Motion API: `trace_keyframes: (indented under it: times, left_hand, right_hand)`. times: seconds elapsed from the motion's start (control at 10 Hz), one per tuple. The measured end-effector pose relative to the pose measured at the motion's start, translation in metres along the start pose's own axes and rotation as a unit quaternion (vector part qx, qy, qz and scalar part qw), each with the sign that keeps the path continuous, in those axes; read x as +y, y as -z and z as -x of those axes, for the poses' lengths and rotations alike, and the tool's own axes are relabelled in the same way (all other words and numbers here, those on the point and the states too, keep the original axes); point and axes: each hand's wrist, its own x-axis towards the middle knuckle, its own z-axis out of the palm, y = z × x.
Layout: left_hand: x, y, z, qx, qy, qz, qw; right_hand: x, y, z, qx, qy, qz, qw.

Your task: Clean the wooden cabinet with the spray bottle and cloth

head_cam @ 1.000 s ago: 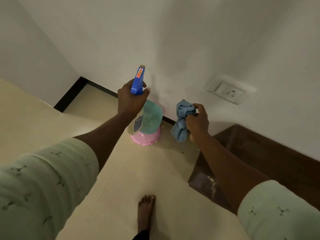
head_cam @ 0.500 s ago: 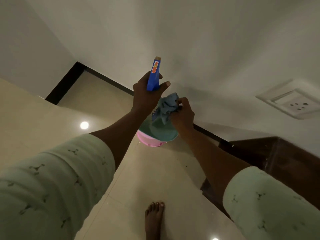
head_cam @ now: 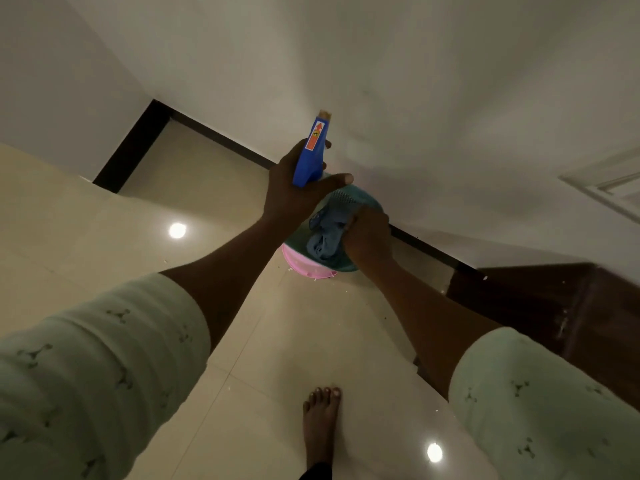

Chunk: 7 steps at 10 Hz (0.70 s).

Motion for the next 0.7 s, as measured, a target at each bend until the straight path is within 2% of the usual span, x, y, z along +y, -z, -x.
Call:
trace_keyframes:
  times: [0.1, 0.2, 0.4, 0.6, 0.7]
  left_hand:
    - [0.001, 0.000, 0.006, 0.008, 0.004, 0.006, 1.000]
    - [0.001, 0.000, 0.010, 0.009, 0.019, 0.008, 1.000]
    - [-0.001, 0.008, 0.017, 0.001, 0.046, -0.010, 0.999]
    - [0.003, 0.014, 0.026, 0.003, 0.050, -0.021, 0.999]
    - [0.003, 0.022, 0.034, -0.001, 0.079, -0.037, 0.996]
  right_hand:
    - [0.003, 0.012, -0.005, 0.061, 0.016, 0.016, 0.998]
    - [0.003, 0.018, -0.008, 0.087, 0.023, -0.028, 0.996]
    - [0.008, 0.021, -0.003, 0.113, 0.035, -0.084, 0.989]
    - [0.011, 0.037, 0.010, 0.145, 0.071, -0.081, 0.984]
    - [0.013, 0.045, 0.019, 0.154, 0.073, -0.103, 0.980]
